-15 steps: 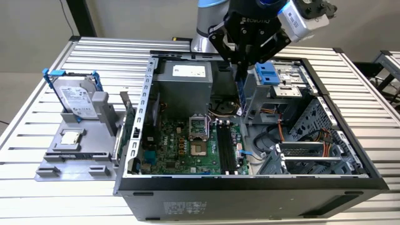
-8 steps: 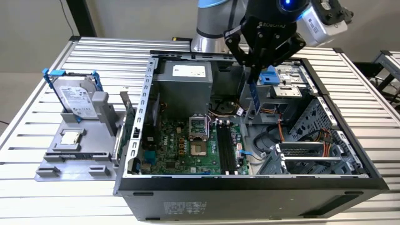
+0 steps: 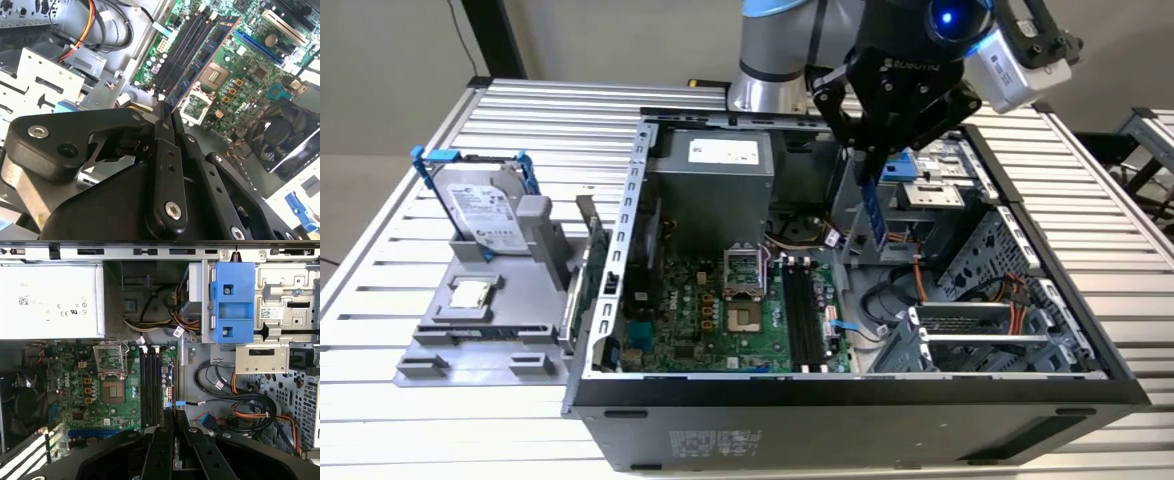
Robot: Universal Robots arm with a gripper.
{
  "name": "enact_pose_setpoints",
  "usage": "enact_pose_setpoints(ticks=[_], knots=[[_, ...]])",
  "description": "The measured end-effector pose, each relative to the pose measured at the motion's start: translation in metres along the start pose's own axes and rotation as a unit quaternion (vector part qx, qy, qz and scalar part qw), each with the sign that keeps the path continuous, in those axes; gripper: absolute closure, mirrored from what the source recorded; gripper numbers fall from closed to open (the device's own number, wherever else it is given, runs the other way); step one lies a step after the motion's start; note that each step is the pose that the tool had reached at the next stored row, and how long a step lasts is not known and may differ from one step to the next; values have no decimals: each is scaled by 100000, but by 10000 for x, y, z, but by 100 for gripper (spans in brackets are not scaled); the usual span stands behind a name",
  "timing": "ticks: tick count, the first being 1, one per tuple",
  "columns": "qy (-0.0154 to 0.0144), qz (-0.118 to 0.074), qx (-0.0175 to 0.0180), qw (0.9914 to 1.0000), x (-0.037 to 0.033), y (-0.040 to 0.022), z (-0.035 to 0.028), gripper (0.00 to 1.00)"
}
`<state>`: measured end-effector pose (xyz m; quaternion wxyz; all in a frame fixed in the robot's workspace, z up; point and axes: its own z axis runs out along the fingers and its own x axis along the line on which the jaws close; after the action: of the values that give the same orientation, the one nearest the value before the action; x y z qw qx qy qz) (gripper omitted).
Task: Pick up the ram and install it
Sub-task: 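Insert the ram into the slot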
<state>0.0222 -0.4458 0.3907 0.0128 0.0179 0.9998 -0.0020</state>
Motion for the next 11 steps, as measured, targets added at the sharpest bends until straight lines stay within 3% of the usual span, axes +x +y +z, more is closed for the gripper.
enact_pose_setpoints(ticks=[3, 11], knots=[[-38, -1, -17, 100000, 0, 0, 20, 100], [-62, -11, 201, 100000, 4, 3, 164, 100]])
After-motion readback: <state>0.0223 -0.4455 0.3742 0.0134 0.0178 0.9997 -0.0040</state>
